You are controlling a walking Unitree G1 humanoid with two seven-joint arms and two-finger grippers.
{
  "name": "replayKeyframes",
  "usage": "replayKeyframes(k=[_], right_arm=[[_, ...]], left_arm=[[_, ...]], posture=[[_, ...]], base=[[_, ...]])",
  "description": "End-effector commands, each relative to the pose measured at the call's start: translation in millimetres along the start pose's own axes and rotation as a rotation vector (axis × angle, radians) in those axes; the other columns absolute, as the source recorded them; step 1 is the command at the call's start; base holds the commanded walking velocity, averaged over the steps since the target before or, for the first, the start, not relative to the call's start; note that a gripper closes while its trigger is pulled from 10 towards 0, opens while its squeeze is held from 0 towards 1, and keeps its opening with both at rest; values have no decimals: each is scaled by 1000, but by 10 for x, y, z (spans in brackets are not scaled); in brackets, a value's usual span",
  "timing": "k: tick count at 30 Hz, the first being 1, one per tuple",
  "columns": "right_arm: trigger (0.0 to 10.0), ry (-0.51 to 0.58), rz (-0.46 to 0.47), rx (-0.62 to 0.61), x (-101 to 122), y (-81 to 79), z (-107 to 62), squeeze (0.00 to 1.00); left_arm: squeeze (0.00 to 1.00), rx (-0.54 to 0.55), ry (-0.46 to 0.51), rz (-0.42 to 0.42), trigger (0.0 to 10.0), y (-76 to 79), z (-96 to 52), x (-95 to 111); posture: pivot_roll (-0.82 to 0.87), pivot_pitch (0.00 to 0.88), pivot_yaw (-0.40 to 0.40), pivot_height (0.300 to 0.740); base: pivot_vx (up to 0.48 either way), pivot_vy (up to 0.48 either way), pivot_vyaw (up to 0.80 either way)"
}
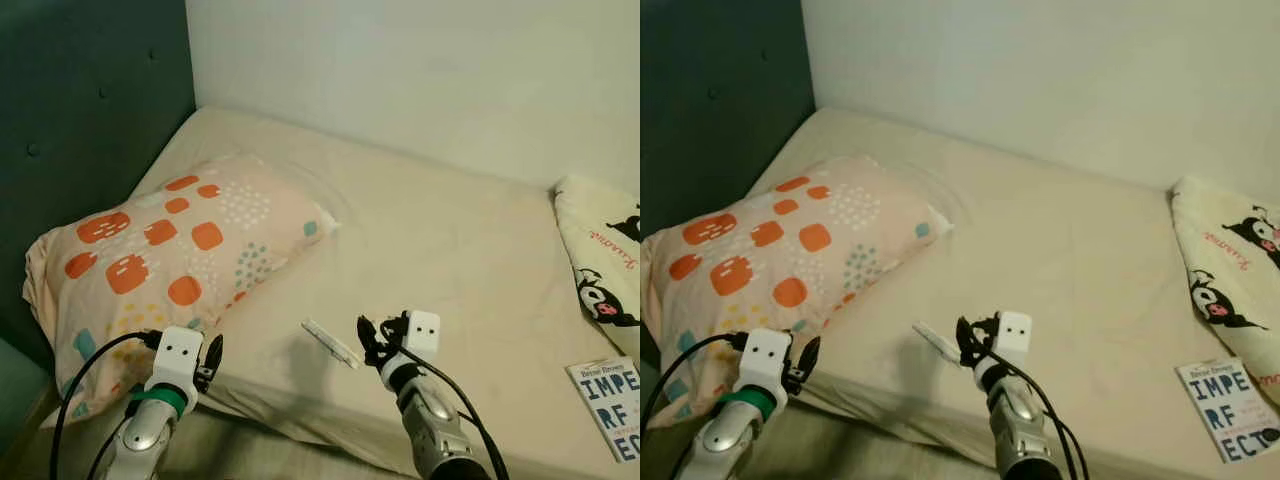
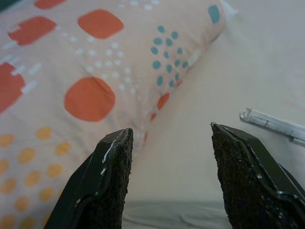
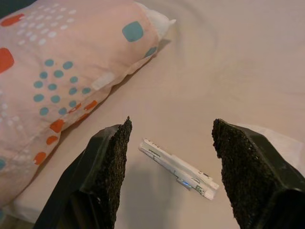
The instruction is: Clean up the room
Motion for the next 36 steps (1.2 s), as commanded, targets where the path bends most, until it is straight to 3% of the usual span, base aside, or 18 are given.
replayKeyframes(k=[1,13,26,36], right_arm=[[10000,-33,-9,-15,-102,42,-45,0],[10000,-58,-9,-41,-154,99,-61,0],[10000,-21,-2,-20,-32,-3,-3,0],[10000,-5,14,-14,13,-26,9,0]], left_arm=[[0,4,-32,-12,10000,14,-21,-75],[0,13,-44,-31,10000,20,-19,-102],[0,14,-58,-23,10000,32,-32,-135],[0,23,-56,-21,10000,11,-35,-127]], posture=[[190,49,-71,740],[187,39,-68,740],[187,47,-63,740],[190,53,-64,700]], base=[[0,0,0],[0,0,0],[0,0,0],[0,0,0]])
Point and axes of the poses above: a point about 5 cm out from each wrist's last joint towards the gripper, its own z axis pointing out of the wrist towards the gripper, its own x axis along the axis of the wrist's last joint, y = z × x, the point moved 6 cm from there along z, pointing out of the wrist towards the gripper, and after that the axes turned 11 degrees about -z, right-handed, at the moved point
